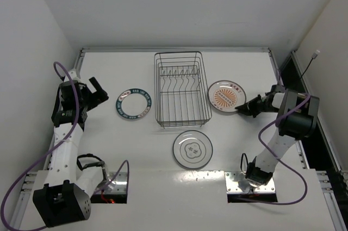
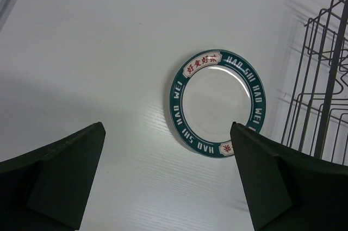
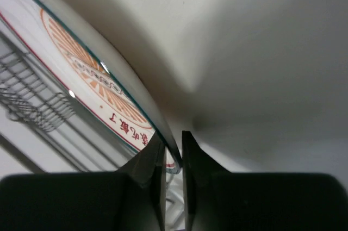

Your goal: Load the plates into the dish rack

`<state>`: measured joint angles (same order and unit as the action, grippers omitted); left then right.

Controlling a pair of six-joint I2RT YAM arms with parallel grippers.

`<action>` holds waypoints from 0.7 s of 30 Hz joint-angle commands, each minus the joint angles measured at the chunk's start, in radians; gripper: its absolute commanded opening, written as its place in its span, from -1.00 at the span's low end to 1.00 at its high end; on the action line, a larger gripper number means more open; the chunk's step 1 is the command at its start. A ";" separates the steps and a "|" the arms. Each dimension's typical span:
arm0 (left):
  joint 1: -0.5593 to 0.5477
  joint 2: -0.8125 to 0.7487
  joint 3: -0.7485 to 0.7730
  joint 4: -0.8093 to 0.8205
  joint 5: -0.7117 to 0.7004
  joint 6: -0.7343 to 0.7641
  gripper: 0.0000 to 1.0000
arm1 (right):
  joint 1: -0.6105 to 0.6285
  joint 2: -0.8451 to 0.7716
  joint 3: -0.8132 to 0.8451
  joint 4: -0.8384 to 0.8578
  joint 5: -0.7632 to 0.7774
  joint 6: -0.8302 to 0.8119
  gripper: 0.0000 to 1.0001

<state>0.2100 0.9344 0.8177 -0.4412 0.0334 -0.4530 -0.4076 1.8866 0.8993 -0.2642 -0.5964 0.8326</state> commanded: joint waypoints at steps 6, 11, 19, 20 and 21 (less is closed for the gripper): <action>-0.008 -0.003 0.005 -0.008 -0.015 0.010 1.00 | 0.003 -0.126 0.004 0.069 -0.028 -0.013 -1.00; -0.008 -0.003 0.005 -0.008 -0.015 0.010 1.00 | 0.050 -0.456 0.059 -0.013 0.169 -0.050 -1.00; -0.008 -0.003 0.005 -0.008 -0.015 0.010 1.00 | 0.326 -0.672 0.287 -0.165 0.685 -0.164 -1.00; -0.008 -0.003 0.005 -0.008 -0.015 0.010 1.00 | 0.358 -0.656 0.320 -0.184 0.719 -0.177 -1.00; -0.008 -0.003 0.005 -0.008 -0.015 0.010 1.00 | 0.390 -0.612 0.384 -0.203 0.754 -0.191 -1.00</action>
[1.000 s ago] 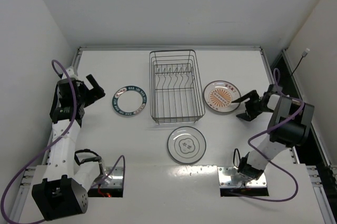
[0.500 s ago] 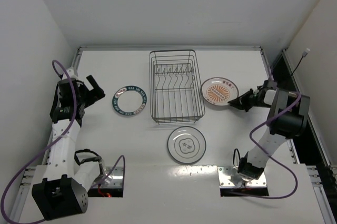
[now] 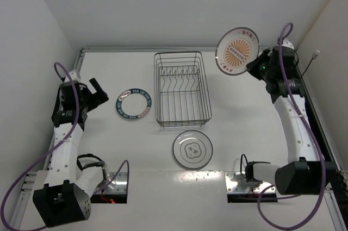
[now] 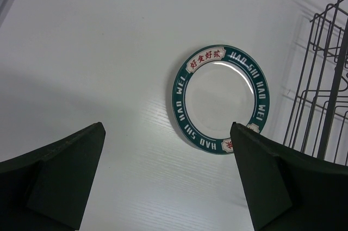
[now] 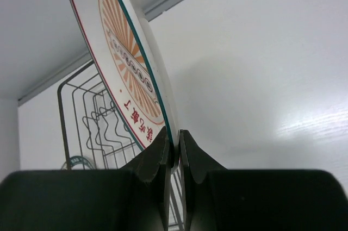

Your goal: Load the plates into the dish rack

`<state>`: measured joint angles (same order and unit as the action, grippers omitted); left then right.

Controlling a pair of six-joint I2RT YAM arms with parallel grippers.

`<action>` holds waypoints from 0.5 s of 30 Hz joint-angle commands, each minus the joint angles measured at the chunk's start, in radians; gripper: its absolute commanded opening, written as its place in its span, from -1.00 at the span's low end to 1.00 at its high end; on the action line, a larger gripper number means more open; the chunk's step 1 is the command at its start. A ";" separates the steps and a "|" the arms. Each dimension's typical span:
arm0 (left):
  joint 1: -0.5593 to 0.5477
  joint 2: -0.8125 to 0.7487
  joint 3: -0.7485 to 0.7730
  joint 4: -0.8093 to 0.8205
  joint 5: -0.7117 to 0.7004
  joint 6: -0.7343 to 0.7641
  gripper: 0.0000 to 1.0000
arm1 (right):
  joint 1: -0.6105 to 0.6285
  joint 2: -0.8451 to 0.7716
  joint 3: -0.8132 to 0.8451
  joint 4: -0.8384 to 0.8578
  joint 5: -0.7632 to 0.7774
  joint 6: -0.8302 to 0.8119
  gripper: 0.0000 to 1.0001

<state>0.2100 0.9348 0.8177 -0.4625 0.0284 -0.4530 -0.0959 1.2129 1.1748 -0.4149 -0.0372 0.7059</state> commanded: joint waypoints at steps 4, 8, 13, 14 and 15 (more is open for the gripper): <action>-0.008 -0.004 0.005 0.013 -0.010 0.010 1.00 | 0.234 0.172 0.236 -0.123 0.340 -0.111 -1.00; -0.008 -0.004 0.005 0.013 -0.010 0.010 1.00 | 0.324 0.324 0.408 -0.228 0.411 -0.137 -1.00; -0.008 -0.004 0.005 0.013 -0.010 0.010 1.00 | 0.395 0.407 0.471 -0.255 0.488 -0.149 -1.00; -0.008 -0.004 0.005 0.013 -0.010 0.010 1.00 | 0.395 0.424 0.471 -0.255 0.502 -0.149 -1.00; -0.008 -0.004 0.005 0.013 -0.010 0.010 1.00 | 0.404 0.434 0.486 -0.266 0.511 -0.149 -1.00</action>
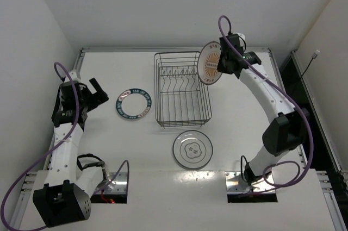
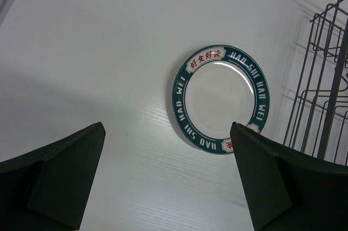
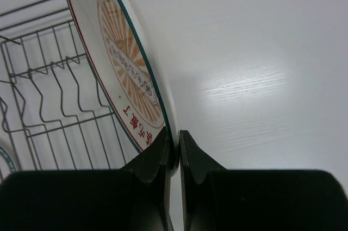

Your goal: Load the plates into the dish rack

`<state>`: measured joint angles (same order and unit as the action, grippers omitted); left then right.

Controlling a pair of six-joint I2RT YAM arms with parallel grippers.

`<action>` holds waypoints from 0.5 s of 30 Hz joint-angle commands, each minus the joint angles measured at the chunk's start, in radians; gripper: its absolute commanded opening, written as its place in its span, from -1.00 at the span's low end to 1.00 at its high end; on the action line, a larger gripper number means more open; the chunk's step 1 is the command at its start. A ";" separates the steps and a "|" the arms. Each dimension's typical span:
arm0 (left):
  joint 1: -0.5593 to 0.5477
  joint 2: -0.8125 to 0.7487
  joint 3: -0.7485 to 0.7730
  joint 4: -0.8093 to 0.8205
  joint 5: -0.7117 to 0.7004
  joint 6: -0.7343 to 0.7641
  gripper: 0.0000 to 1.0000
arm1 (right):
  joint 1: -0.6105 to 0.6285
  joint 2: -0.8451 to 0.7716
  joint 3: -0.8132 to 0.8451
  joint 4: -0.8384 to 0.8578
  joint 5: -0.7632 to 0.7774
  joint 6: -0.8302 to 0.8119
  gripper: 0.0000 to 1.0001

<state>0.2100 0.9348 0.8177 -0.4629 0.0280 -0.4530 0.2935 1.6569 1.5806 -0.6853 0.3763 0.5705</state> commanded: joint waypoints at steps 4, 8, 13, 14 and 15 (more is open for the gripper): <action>-0.008 -0.004 0.005 0.013 -0.010 0.010 1.00 | 0.044 0.050 0.104 -0.028 0.125 -0.014 -1.00; -0.008 -0.004 0.005 0.013 -0.010 0.010 1.00 | 0.065 0.099 0.139 -0.049 0.145 -0.014 -1.00; -0.008 0.006 0.005 0.013 -0.010 0.010 1.00 | 0.133 0.225 0.286 -0.152 0.226 0.005 -1.00; -0.008 0.006 0.005 0.013 -0.010 0.010 1.00 | 0.144 0.250 0.317 -0.175 0.252 0.005 -1.00; -0.008 0.006 0.005 0.013 -0.010 0.010 1.00 | 0.154 0.274 0.349 -0.200 0.266 0.005 -1.00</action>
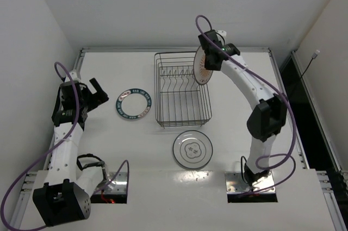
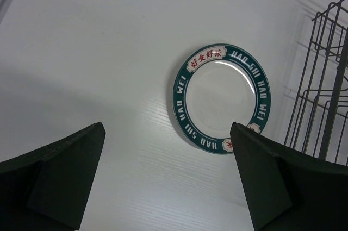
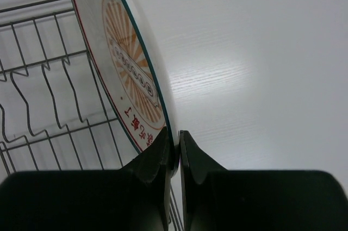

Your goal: Load the plates into the dish rack

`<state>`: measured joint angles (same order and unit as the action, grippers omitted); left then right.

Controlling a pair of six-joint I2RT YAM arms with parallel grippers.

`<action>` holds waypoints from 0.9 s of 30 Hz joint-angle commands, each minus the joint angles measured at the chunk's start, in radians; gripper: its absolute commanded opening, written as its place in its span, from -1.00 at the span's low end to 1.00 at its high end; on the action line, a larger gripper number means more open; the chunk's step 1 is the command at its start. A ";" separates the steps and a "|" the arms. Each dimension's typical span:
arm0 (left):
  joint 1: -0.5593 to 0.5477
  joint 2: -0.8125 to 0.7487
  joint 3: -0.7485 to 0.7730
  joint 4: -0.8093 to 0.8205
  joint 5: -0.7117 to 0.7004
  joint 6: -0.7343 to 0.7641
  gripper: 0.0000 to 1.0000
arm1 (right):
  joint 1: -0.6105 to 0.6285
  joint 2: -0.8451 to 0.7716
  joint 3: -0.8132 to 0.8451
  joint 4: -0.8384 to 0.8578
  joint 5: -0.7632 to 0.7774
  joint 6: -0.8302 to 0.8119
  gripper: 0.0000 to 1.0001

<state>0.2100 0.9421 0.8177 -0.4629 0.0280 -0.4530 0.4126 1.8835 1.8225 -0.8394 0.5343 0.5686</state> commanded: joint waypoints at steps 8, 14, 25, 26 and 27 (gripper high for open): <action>-0.008 -0.002 0.005 0.013 -0.010 0.010 1.00 | 0.083 0.140 0.248 -0.145 0.063 0.007 -0.99; -0.008 -0.002 0.005 0.023 -0.010 0.010 1.00 | 0.092 0.069 0.130 -0.113 -0.077 -0.032 -0.84; -0.008 -0.002 0.005 0.023 -0.010 0.010 1.00 | 0.022 -0.447 -0.268 -0.069 -0.267 -0.118 0.40; -0.008 -0.002 0.005 0.023 -0.010 0.010 1.00 | 0.008 -0.502 -0.386 -0.043 -0.316 -0.118 0.40; -0.008 -0.002 0.005 0.023 -0.010 0.010 1.00 | -0.014 -0.556 -0.447 -0.026 -0.433 -0.118 0.43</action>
<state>0.2100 0.9428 0.8177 -0.4625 0.0280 -0.4526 0.4438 1.4818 1.5185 -0.9028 0.3054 0.4702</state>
